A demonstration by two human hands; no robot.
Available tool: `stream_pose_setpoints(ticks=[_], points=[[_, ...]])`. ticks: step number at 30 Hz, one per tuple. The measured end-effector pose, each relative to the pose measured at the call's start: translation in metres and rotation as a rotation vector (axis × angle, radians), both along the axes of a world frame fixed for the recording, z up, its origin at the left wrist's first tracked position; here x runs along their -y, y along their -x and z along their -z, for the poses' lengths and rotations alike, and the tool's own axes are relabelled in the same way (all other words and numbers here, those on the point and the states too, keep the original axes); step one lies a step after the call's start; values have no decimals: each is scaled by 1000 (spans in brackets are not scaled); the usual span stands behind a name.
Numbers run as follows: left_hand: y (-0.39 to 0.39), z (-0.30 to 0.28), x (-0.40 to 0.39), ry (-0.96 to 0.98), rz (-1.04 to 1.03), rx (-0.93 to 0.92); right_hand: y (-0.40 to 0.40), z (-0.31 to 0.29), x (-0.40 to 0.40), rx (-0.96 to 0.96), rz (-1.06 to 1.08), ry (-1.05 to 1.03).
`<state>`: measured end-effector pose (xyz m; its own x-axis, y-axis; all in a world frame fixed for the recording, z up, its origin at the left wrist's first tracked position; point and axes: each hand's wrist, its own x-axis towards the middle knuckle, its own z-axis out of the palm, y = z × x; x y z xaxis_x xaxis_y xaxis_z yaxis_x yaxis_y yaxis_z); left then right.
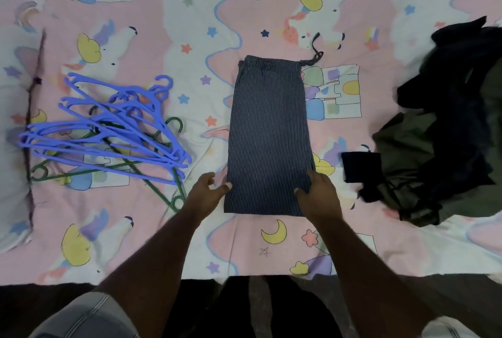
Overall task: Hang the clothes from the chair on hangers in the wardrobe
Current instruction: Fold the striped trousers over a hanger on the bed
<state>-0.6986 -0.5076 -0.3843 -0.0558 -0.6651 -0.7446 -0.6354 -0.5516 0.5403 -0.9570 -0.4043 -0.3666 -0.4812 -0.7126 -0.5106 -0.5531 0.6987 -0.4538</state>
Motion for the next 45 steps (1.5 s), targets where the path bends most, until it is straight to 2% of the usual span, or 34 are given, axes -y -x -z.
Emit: stream_pose_setpoints(ticks=[11,19,22,25,30,36,40,45], points=[[-18,-32,-25,103,-112,30,-56,-21,34,130,-176,65],[-69,-36,-8,61,-387,-59,-136,-20,77,314,-224,76],[-87,-27,7,-13,-528,-164,-167,-11,100,459,-137,49],[-102,-12,24,-44,-569,-218,-192,7,125,423,-134,35],[-122,8,46,-97,-588,-289,-215,33,172,247,-171,31],[-137,27,60,-115,-583,-317,-238,62,214,123,-204,50],[-144,33,63,-126,-590,-340,-243,68,224,118,-175,47],[-149,27,68,-119,-637,-344,-239,55,223,292,31,154]])
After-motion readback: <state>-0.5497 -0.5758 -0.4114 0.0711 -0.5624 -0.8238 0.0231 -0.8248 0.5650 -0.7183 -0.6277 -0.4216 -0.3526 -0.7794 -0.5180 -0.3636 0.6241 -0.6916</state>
